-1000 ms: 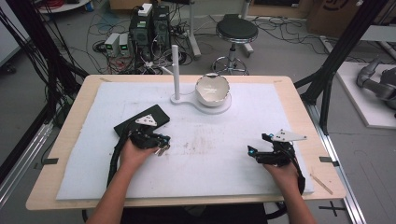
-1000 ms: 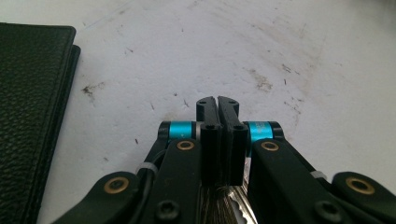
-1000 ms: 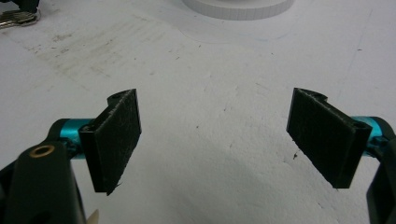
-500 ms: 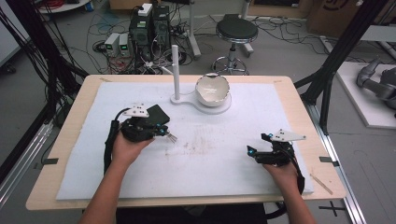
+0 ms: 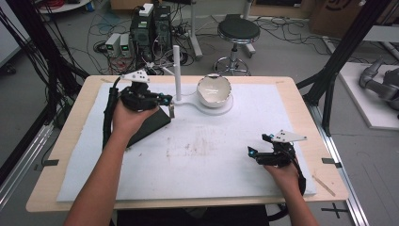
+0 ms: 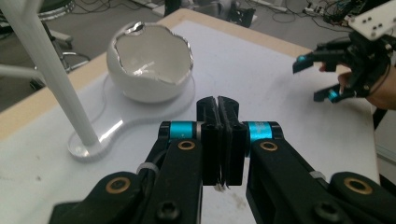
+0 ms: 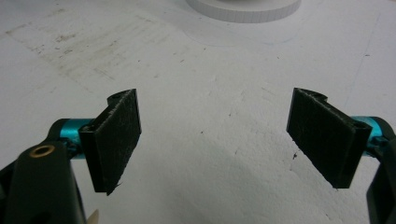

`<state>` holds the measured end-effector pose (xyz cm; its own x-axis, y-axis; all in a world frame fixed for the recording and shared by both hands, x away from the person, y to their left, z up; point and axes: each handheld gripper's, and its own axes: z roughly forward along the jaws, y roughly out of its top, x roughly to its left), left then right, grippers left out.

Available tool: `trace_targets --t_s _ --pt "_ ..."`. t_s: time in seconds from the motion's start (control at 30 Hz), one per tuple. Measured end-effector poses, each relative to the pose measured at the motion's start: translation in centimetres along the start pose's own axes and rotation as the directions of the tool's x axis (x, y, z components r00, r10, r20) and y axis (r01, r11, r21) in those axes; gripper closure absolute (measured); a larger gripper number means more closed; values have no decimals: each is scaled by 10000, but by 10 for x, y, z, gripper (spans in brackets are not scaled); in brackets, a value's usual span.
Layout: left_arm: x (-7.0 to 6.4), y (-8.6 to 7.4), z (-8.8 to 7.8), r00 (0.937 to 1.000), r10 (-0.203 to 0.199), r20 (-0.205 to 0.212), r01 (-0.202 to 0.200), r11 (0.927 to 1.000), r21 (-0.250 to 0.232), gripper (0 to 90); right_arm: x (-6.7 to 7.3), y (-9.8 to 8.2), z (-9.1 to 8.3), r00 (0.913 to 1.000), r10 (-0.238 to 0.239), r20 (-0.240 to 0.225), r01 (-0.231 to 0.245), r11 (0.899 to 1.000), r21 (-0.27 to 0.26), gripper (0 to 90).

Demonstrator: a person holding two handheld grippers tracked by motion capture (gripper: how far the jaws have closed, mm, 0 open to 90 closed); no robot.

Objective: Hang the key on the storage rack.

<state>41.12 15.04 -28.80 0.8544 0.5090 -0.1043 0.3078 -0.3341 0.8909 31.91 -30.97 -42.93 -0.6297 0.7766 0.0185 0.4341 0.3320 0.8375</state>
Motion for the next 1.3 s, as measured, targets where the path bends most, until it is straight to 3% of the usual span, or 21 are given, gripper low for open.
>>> trace_targets --t_s 0.13,0.37,0.47,0.63,0.87,1.0,1.3 --pt "9 21 6 10000 57 -51 -58 9999 -129 880 0 0 -1 10000 25 26 -24 10000 -62 182" --pt "29 49 21 9989 160 -448 -152 9997 172 880 1 0 0 10000 16 21 -16 10000 -11 183" --pt "38 56 26 9995 13 -316 -8 9999 141 880 0 -1 -1 10000 47 27 -47 10000 -38 183" --pt "53 60 27 9983 -315 -491 311 9995 -94 880 -2 -2 -1 10000 69 62 -69 10000 -46 183" --pt "75 68 30 9970 -688 -366 677 9973 -285 880 -3 -4 -1 9999 116 105 -116 9999 2 182" --pt "80 69 32 9967 -564 -586 561 9984 -65 880 -3 -5 -2 9998 123 133 -123 9999 2 183" --pt "95 63 35 9905 -913 -1025 907 9958 -102 880 -5 -6 -4 9997 161 167 -160 9998 -67 183"
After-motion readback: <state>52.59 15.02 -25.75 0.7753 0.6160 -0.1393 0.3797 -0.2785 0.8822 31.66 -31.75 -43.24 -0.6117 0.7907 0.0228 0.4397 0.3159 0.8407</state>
